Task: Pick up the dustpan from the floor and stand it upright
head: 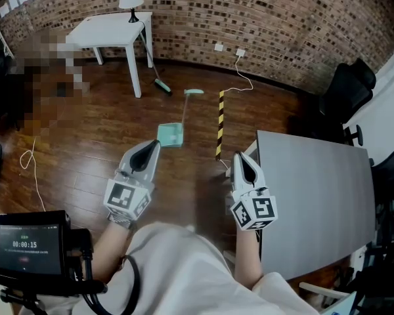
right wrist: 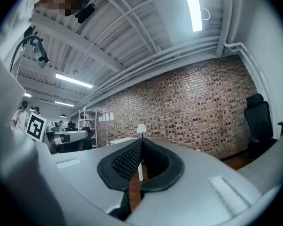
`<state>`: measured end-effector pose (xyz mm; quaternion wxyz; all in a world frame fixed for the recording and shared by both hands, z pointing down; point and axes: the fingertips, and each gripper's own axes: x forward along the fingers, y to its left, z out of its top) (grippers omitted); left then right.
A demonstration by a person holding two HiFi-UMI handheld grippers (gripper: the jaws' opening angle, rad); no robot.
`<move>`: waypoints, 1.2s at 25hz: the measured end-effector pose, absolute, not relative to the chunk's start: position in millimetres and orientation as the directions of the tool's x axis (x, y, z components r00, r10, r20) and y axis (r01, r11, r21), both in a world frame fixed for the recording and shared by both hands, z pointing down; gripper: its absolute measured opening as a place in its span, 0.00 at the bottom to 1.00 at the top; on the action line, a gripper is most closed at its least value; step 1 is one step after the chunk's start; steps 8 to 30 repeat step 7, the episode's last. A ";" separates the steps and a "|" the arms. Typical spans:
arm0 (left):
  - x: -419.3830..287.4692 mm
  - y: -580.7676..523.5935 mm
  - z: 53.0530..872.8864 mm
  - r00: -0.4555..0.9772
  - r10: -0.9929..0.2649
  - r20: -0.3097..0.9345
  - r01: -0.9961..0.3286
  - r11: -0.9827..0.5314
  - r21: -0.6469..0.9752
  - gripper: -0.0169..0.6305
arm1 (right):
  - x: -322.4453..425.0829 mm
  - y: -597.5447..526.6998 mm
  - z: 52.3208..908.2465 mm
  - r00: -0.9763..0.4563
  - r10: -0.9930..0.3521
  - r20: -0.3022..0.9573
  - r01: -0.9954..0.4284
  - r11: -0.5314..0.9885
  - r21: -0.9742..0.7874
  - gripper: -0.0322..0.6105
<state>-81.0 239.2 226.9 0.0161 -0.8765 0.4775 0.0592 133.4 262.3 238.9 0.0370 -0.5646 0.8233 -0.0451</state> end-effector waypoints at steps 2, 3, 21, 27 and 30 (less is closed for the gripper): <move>-82.4 237.2 227.9 0.535 -0.837 -0.115 -0.841 -0.541 0.029 0.03 | 132.4 259.6 239.5 -0.361 -0.933 -0.010 -0.926 0.360 -0.115 0.07; -83.0 236.2 228.6 0.534 -0.838 -0.112 -0.842 -0.539 0.028 0.03 | 132.3 258.1 240.0 -0.360 -0.933 -0.012 -0.926 0.359 -0.116 0.07; -83.8 232.7 231.1 0.533 -0.840 -0.105 -0.843 -0.537 0.023 0.03 | 132.3 253.0 242.4 -0.360 -0.933 -0.014 -0.926 0.359 -0.122 0.07; -83.8 232.7 231.1 0.533 -0.840 -0.105 -0.843 -0.537 0.023 0.03 | 132.3 253.0 242.4 -0.360 -0.933 -0.014 -0.926 0.359 -0.122 0.07; -83.8 232.7 231.1 0.533 -0.840 -0.105 -0.843 -0.537 0.023 0.03 | 132.3 253.0 242.4 -0.360 -0.933 -0.014 -0.926 0.359 -0.122 0.07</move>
